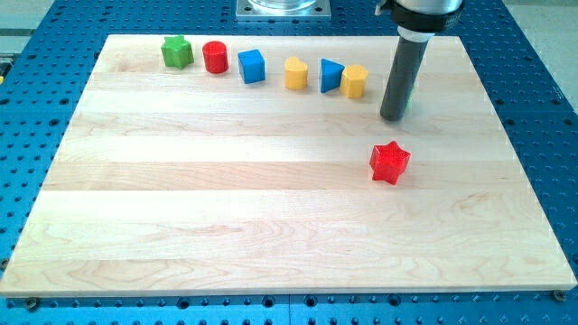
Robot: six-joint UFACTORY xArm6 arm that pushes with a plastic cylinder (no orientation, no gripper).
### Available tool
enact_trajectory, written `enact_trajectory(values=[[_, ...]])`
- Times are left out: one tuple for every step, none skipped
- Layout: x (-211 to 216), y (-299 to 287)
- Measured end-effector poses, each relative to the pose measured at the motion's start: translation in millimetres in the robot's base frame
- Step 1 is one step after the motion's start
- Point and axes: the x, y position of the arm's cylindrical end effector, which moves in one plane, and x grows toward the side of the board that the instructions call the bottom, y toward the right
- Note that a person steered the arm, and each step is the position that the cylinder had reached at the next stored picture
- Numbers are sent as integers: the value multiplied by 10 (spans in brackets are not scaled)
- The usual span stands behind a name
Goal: Move the green circle to the right of the hexagon
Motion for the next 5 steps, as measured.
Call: enact_trajectory(values=[[169,67],[-11,121],[-34,302],[-47,542],[-270,458]])
